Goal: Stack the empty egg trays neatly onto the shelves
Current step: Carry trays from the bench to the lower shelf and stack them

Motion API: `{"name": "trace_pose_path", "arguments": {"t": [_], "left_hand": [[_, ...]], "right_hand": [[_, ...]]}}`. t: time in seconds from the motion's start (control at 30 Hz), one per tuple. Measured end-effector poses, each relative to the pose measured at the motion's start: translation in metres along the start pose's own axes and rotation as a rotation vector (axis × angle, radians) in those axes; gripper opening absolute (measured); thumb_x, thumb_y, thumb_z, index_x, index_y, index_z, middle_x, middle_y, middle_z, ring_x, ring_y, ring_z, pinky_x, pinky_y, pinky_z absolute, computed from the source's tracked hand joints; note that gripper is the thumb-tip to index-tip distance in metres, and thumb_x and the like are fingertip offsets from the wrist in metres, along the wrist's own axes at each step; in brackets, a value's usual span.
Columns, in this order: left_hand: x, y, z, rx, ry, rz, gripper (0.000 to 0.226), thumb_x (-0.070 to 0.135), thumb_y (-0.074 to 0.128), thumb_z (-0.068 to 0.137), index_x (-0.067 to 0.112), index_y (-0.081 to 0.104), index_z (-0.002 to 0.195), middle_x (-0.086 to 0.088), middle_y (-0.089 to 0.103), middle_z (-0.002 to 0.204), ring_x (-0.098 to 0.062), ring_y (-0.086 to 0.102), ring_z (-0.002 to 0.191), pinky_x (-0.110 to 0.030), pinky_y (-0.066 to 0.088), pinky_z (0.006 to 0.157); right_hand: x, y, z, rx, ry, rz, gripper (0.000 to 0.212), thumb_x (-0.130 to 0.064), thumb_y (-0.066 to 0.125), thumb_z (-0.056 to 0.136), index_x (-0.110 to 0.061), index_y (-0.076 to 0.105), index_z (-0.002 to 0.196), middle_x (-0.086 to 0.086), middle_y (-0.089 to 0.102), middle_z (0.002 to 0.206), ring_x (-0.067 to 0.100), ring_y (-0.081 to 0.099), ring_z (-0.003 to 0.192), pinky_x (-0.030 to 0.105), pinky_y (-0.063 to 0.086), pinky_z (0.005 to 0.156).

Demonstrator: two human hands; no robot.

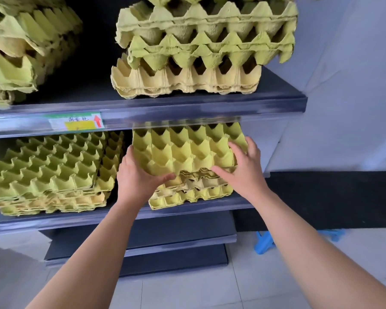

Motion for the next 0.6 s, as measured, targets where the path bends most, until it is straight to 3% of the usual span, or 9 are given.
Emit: {"name": "trace_pose_path", "arguments": {"t": [0.07, 0.2, 0.33, 0.5, 0.6], "left_hand": [[-0.004, 0.001, 0.002, -0.023, -0.035, 0.009, 0.142, 0.088, 0.072, 0.031, 0.015, 0.029, 0.145, -0.007, 0.051, 0.136, -0.028, 0.048, 0.126, -0.05, 0.046, 0.102], [0.001, 0.004, 0.004, -0.028, -0.07, 0.023, 0.132, 0.066, 0.08, 0.054, 0.016, 0.012, 0.155, -0.009, 0.028, 0.155, -0.028, 0.035, 0.139, -0.044, 0.038, 0.108], [-0.002, 0.013, 0.006, -0.063, -0.082, 0.106, 0.128, 0.066, 0.077, 0.061, 0.013, 0.008, 0.155, -0.014, 0.019, 0.158, -0.034, 0.033, 0.14, -0.046, 0.035, 0.109], [-0.009, 0.017, -0.006, -0.002, -0.04, 0.154, 0.118, 0.074, 0.068, 0.065, 0.008, 0.022, 0.151, -0.016, 0.031, 0.151, -0.036, 0.036, 0.136, -0.051, 0.034, 0.109], [-0.006, 0.013, -0.021, 0.073, 0.042, 0.269, 0.096, 0.061, 0.065, 0.08, 0.005, 0.029, 0.15, -0.017, 0.036, 0.151, -0.036, 0.032, 0.138, -0.046, 0.027, 0.111]], "right_hand": [[0.002, 0.004, 0.006, -0.04, 0.003, 0.018, 0.08, -0.055, 0.069, 0.077, -0.019, 0.039, 0.143, 0.01, 0.008, 0.156, 0.026, 0.006, 0.144, 0.039, 0.025, 0.113], [0.004, 0.005, 0.019, -0.089, -0.01, -0.018, 0.079, -0.057, 0.064, 0.08, -0.021, 0.036, 0.144, 0.01, 0.006, 0.157, 0.028, 0.005, 0.145, 0.044, 0.027, 0.112], [0.008, 0.011, 0.021, -0.129, -0.026, -0.096, 0.076, -0.058, 0.059, 0.084, -0.024, 0.033, 0.146, 0.008, 0.002, 0.158, 0.028, 0.004, 0.145, 0.047, 0.03, 0.113], [0.008, 0.005, 0.009, -0.061, -0.095, -0.18, 0.068, -0.052, 0.057, 0.088, -0.018, 0.039, 0.143, 0.015, 0.017, 0.155, 0.032, 0.013, 0.143, 0.048, 0.027, 0.113], [0.002, -0.002, -0.001, -0.007, -0.194, -0.247, 0.057, -0.042, 0.056, 0.092, -0.011, 0.046, 0.138, 0.014, 0.034, 0.151, 0.031, 0.024, 0.142, 0.044, 0.026, 0.115]]}}
Point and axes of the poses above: each hand's wrist, its own z-axis towards the middle knuckle, its own y-axis out of the palm, x = y × z, the point moved 3 cm from there along z, towards the middle knuckle
